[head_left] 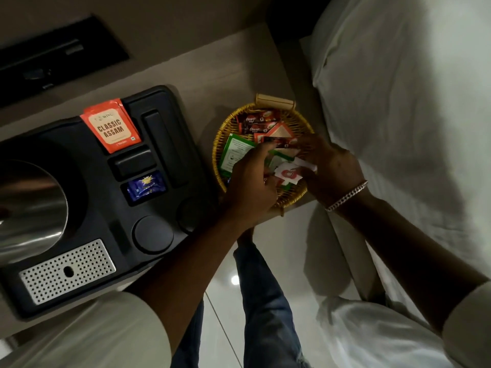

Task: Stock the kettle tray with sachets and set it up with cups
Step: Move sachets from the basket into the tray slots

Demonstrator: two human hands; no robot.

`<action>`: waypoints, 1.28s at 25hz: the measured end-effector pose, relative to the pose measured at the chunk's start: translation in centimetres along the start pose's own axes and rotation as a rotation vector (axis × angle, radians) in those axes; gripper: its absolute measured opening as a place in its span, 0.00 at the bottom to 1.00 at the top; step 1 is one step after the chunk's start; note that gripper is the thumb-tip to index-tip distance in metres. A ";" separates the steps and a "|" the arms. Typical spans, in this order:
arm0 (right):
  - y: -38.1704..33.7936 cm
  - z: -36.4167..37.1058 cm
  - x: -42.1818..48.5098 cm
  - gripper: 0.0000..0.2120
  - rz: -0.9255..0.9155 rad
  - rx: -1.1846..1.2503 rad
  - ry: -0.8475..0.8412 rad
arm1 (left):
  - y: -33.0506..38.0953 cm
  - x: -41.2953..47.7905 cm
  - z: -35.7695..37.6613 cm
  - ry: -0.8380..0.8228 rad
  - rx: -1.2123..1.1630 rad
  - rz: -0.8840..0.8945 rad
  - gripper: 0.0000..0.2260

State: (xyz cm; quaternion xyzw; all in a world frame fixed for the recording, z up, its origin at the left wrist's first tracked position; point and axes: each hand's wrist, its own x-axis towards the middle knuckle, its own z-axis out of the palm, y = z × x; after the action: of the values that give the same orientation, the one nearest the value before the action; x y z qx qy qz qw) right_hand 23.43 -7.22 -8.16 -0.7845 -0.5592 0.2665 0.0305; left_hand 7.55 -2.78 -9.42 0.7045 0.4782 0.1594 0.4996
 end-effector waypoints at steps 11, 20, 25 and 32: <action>-13.0 -0.1 5.3 0.21 -0.030 0.679 -0.177 | -4.0 -1.3 -10.3 0.281 -0.338 -0.242 0.11; -23.4 9.2 8.3 0.04 -0.142 0.534 -0.026 | -12.0 -2.6 -17.7 0.610 0.055 -0.230 0.08; -24.0 10.6 8.8 0.06 -0.099 0.455 -0.003 | -13.5 -2.6 -17.8 0.558 0.131 -0.248 0.07; -19.3 7.6 5.5 0.13 0.047 0.599 0.038 | -12.3 -2.2 -17.6 0.668 0.134 -0.309 0.06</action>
State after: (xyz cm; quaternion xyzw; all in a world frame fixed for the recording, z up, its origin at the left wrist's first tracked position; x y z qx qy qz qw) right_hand 4.63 3.04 -10.10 -0.7582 -0.4365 0.4055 0.2651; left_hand -12.27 5.61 -11.46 0.5645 0.7248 0.2715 0.2871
